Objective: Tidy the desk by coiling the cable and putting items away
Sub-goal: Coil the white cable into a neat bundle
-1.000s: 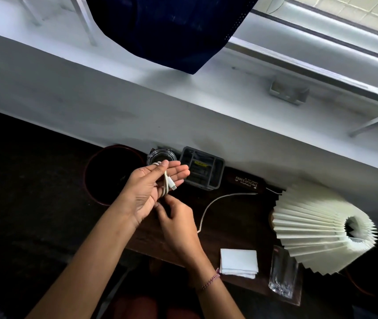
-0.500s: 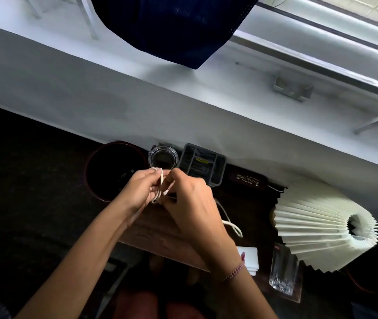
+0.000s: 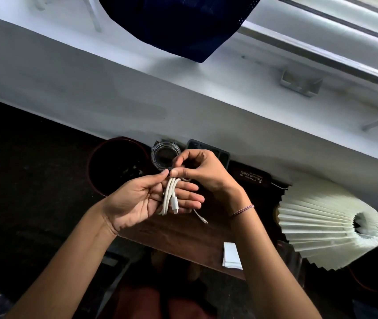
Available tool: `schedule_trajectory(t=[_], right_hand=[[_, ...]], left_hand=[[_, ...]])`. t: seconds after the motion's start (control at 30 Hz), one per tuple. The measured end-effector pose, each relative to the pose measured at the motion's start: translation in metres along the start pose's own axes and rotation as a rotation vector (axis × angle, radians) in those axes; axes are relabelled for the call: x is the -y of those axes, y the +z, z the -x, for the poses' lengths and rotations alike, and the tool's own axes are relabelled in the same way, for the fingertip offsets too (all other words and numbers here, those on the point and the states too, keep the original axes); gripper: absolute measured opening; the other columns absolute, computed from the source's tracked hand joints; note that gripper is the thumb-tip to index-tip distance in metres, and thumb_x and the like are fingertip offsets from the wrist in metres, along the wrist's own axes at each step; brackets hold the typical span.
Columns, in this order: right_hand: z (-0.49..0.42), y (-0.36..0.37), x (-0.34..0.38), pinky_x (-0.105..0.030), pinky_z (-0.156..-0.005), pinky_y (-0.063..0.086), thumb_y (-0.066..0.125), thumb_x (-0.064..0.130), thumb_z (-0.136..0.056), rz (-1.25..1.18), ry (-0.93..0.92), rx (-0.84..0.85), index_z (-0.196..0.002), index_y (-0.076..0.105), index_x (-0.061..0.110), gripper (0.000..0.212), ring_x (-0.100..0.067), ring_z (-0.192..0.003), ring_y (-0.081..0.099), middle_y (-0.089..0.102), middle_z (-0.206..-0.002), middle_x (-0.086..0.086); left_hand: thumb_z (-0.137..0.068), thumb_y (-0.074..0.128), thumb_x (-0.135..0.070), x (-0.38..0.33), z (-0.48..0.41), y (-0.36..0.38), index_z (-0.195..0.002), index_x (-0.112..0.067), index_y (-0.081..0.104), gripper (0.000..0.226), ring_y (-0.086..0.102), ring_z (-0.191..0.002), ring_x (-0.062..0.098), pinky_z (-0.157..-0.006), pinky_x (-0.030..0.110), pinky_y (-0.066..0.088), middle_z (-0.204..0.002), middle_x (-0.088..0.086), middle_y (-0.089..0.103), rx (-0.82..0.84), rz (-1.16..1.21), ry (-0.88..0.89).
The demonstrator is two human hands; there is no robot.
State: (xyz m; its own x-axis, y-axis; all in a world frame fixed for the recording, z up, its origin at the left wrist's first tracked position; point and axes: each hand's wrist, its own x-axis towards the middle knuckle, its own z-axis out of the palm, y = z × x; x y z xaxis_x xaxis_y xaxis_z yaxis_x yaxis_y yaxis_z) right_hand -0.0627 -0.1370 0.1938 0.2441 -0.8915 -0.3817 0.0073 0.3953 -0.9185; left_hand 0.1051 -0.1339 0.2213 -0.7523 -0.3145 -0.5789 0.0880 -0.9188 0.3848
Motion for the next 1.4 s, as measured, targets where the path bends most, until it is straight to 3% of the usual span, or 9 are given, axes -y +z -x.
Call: schedule_trajectory(t=[0.17, 0.33, 0.43, 0.63, 0.9, 1.1, 1.23, 1.3, 1.4], right_hand=[[0.004, 0.01, -0.017, -0.009, -0.056, 0.049, 0.055, -0.004, -0.084, -0.235, 0.096, -0.087, -0.071, 0.064, 0.017, 0.027, 0.002, -0.053, 0.058, 0.065, -0.056, 0.009], [0.017, 0.031, -0.029, -0.01, -0.044, 0.046, 0.035, -0.011, -0.09, -0.346, 0.152, -0.209, -0.087, 0.059, 0.009, 0.032, -0.001, -0.046, 0.058, 0.063, -0.048, 0.008], [0.024, 0.05, -0.042, -0.011, -0.05, 0.038, 0.046, -0.003, -0.089, -0.043, 0.136, -0.353, -0.069, 0.062, 0.011, 0.029, 0.002, -0.053, 0.052, 0.059, -0.052, 0.012], [0.042, 0.074, -0.031, -0.025, -0.066, 0.042, 0.051, 0.025, -0.092, 0.466, 0.128, -0.322, -0.099, 0.067, 0.016, 0.02, -0.013, -0.084, 0.062, 0.071, -0.093, -0.004], [0.05, 0.065, -0.002, -0.039, -0.069, 0.051, 0.053, 0.022, -0.089, 0.917, 0.018, -0.336, -0.095, 0.065, 0.012, 0.016, -0.026, -0.084, 0.061, 0.063, -0.093, -0.005], [0.052, 0.057, 0.027, -0.041, -0.07, 0.051, 0.06, 0.015, -0.083, 0.862, -0.099, -0.346, -0.089, 0.058, 0.015, 0.006, -0.026, -0.081, 0.062, 0.067, -0.087, -0.006], [0.042, 0.043, 0.035, -0.034, -0.065, 0.049, 0.07, 0.021, -0.072, 0.919, -0.136, -0.37, -0.077, 0.058, 0.023, 0.013, -0.021, -0.078, 0.063, 0.069, -0.078, 0.002], [0.034, 0.031, 0.037, -0.031, -0.062, 0.045, 0.079, 0.031, -0.061, 0.9, -0.103, -0.347, -0.07, 0.056, 0.025, 0.025, -0.015, -0.071, 0.06, 0.065, -0.069, 0.006], [0.022, 0.009, 0.036, -0.029, -0.06, 0.045, 0.084, 0.036, -0.054, 0.725, -0.056, -0.224, -0.066, 0.054, 0.022, 0.036, -0.009, -0.058, 0.055, 0.062, -0.06, 0.006]], left_hand=[[-0.085, 0.044, -0.019, 0.003, -0.003, 0.007, -0.102, 0.006, 0.067, 0.038, 0.07, -0.093, 0.032, -0.081, 0.035, 0.058, -0.103, 0.029, 0.068, 0.019, -0.028, 0.072], [-0.081, 0.049, -0.017, 0.004, -0.015, 0.008, -0.099, 0.005, 0.067, 0.034, 0.072, -0.087, 0.028, -0.079, 0.034, 0.058, -0.098, 0.024, 0.071, -0.094, 0.05, 0.198], [-0.082, 0.045, -0.016, 0.002, -0.021, 0.006, -0.108, 0.005, 0.06, 0.036, 0.07, -0.094, 0.026, -0.082, 0.031, 0.057, -0.102, 0.02, 0.071, -0.159, 0.111, 0.302], [-0.097, 0.029, -0.032, -0.005, -0.029, -0.007, -0.115, 0.004, 0.054, 0.047, 0.064, -0.109, 0.026, -0.089, 0.03, 0.054, -0.114, 0.021, 0.066, -0.278, 0.189, 0.338], [-0.099, 0.024, -0.022, -0.001, -0.03, -0.01, -0.122, 0.007, 0.049, 0.044, 0.063, -0.109, 0.028, -0.091, 0.031, 0.052, -0.119, 0.024, 0.062, -0.316, 0.105, 0.324], [-0.099, 0.031, -0.017, 0.006, -0.035, -0.013, -0.114, 0.001, 0.055, 0.034, 0.067, -0.095, 0.017, -0.08, 0.021, 0.056, -0.103, 0.014, 0.069, -0.498, -0.125, 0.346], [-0.097, 0.035, -0.01, 0.014, -0.03, -0.005, -0.066, -0.012, 0.064, 0.042, 0.056, -0.044, -0.001, -0.051, 0.015, 0.041, -0.049, -0.007, 0.062, -0.484, -0.256, 0.281], [-0.098, 0.032, -0.013, 0.017, -0.025, 0.002, -0.07, -0.005, 0.061, 0.042, 0.064, -0.048, 0.004, -0.049, 0.018, 0.053, -0.053, -0.002, 0.067, -0.383, -0.237, 0.223], [-0.099, 0.027, -0.029, 0.017, -0.022, 0.005, -0.09, -0.005, 0.073, 0.052, 0.072, -0.08, 0.03, -0.078, 0.038, 0.058, -0.084, 0.021, 0.073, -0.223, -0.063, 0.16]])
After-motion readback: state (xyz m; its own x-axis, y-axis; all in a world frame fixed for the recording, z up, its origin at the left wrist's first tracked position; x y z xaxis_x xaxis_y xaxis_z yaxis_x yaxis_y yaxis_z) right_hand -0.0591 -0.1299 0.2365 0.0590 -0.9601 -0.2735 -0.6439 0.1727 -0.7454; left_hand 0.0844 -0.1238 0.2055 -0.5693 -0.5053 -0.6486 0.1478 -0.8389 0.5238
